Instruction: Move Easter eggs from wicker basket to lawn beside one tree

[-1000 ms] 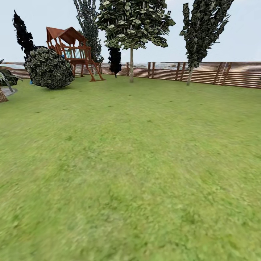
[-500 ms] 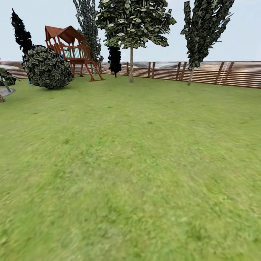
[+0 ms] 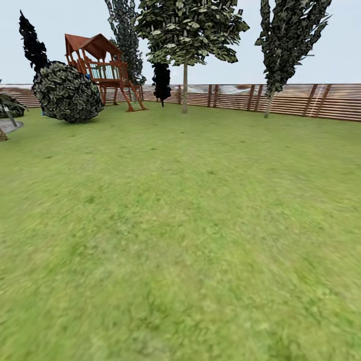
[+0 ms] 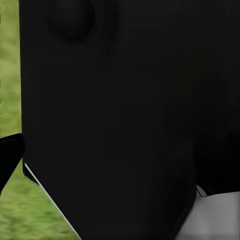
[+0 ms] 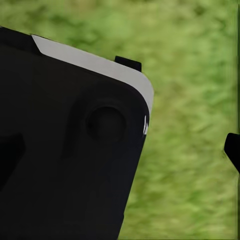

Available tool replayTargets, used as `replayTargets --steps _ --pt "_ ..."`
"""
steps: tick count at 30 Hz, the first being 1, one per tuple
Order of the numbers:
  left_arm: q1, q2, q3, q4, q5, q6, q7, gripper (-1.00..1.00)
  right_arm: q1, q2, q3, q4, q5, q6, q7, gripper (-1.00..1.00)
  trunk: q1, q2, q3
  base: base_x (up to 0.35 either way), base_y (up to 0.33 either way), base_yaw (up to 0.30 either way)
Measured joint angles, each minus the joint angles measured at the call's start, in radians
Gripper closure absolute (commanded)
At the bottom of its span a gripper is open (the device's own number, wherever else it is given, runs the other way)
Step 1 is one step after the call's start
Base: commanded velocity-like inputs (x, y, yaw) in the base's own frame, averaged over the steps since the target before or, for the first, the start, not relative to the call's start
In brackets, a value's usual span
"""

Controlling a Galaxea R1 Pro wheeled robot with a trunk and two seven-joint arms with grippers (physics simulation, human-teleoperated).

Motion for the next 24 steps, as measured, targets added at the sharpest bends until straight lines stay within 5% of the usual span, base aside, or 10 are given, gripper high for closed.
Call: replayTargets --steps 24 --pt "0.000 0.000 0.000 0.000 -0.001 0.000 0.000 -1.00 0.000 0.004 -0.003 0.006 -0.012 0.002 -0.006 -1.00 0.000 0.000 0.000 0.338 0.000 0.002"
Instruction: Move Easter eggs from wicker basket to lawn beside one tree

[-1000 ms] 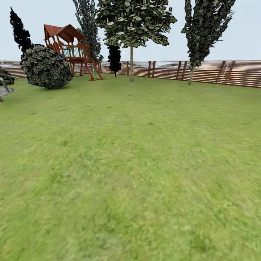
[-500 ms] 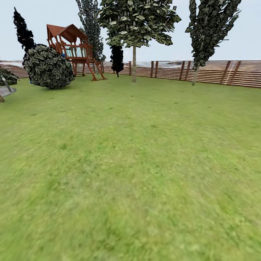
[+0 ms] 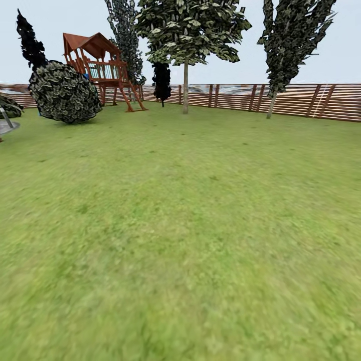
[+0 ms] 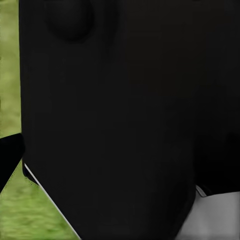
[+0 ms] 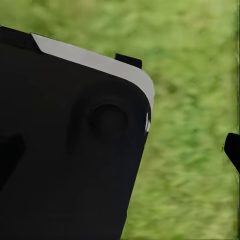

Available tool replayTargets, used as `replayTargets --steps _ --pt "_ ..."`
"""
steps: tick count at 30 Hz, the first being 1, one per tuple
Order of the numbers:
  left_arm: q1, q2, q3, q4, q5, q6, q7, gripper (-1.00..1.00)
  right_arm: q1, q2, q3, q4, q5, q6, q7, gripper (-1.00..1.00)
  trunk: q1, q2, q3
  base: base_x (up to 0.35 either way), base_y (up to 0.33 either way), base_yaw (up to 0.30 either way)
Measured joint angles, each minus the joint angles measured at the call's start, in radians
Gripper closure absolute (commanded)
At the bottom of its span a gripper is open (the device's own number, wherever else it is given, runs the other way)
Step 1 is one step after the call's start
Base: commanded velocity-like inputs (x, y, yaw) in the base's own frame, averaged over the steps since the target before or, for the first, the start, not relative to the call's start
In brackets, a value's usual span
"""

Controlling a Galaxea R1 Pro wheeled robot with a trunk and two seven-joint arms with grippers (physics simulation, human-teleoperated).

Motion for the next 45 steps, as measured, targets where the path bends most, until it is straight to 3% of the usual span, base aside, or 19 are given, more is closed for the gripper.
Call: replayTargets --steps 45 --pt "0.000 0.000 0.002 0.000 0.001 0.000 0.001 -1.00 0.000 0.002 0.001 0.000 -0.001 0.000 0.000 -1.00 0.000 0.000 0.000 0.339 0.000 0.000"
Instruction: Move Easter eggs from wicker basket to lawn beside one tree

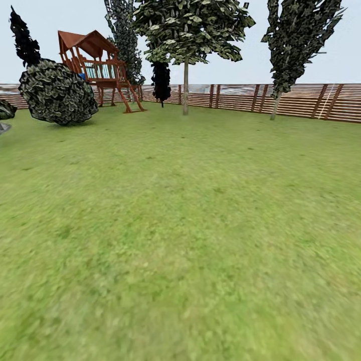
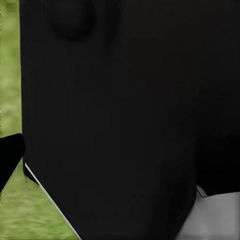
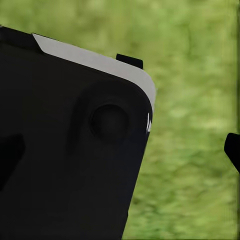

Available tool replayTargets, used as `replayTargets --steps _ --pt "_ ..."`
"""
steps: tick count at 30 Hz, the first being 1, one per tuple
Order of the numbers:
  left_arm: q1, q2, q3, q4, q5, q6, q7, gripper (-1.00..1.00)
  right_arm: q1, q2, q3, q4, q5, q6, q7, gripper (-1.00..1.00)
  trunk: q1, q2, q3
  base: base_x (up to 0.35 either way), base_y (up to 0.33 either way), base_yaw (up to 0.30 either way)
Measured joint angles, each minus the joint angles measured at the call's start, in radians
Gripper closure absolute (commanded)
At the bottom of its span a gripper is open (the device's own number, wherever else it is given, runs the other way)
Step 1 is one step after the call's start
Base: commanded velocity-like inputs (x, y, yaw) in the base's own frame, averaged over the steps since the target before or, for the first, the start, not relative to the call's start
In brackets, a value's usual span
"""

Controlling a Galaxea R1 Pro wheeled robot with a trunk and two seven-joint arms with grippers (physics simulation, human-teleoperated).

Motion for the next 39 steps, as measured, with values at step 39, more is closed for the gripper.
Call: replayTargets --steps 39 --pt "0.000 0.000 -0.001 0.000 0.000 0.000 -0.001 -1.00 0.000 0.000 0.000 0.000 0.000 0.000 0.000 -1.00 0.000 0.000 0.000 0.339 0.000 0.000"
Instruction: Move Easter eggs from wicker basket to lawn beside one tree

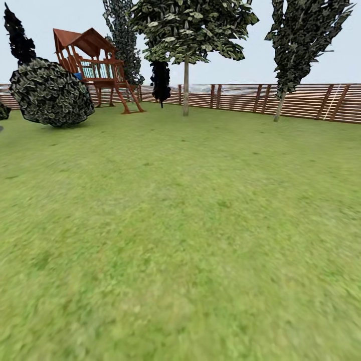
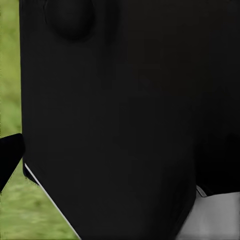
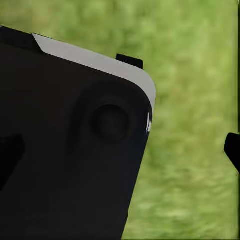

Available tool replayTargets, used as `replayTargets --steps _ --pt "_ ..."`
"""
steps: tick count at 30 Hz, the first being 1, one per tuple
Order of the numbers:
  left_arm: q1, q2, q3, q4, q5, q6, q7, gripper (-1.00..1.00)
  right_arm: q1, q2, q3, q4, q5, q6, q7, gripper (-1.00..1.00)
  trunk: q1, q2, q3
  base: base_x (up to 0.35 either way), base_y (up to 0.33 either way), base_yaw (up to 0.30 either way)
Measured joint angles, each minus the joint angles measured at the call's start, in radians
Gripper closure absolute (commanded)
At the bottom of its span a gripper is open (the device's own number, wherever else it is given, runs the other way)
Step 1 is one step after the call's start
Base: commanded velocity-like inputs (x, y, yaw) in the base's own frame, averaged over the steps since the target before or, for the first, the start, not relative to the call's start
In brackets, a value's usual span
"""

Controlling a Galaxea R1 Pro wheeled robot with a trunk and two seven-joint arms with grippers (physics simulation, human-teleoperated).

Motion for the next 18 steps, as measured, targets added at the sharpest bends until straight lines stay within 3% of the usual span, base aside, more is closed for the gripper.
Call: replayTargets --steps 18 --pt "0.000 0.000 0.000 0.000 0.001 0.000 0.001 -1.00 0.000 0.000 0.000 0.000 0.000 0.000 0.000 -1.00 0.000 0.000 0.000 0.339 0.000 0.000"
